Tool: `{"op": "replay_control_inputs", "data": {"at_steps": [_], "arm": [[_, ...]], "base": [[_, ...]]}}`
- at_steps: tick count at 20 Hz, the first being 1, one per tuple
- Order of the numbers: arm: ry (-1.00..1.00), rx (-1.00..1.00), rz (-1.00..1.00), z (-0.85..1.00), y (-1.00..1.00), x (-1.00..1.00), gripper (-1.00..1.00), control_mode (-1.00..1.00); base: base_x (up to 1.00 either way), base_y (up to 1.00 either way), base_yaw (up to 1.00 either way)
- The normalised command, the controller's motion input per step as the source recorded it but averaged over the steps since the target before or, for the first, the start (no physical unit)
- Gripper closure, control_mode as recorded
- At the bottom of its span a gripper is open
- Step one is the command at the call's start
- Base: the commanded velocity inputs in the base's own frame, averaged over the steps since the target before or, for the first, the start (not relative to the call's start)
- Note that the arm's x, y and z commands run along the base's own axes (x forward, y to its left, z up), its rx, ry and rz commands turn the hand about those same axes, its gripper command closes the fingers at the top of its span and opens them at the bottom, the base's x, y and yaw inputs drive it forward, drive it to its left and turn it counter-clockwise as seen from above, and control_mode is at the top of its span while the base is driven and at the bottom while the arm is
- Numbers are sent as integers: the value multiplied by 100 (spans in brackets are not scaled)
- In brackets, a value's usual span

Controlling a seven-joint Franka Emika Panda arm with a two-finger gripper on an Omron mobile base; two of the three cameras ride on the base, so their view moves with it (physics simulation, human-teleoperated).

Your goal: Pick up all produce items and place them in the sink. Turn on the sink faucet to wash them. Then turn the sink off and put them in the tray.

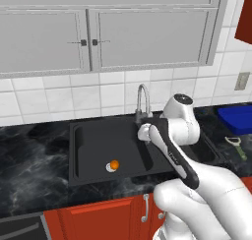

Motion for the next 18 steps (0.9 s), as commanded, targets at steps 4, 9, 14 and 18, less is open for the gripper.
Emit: {"op": "replay_control_inputs", "data": {"at_steps": [4, 9, 14, 18], "arm": [[-3, 6, 7, 10, -79, -22, -100, -100], [-2, 14, 9, 4, -82, -11, -100, -100], [-1, 21, 12, 1, -67, 1, -100, -100], [-1, 18, 13, 27, -46, 19, -100, -100]], "base": [[0, 0, 0], [0, 0, 0], [0, 0, 0], [0, 0, 0]]}}
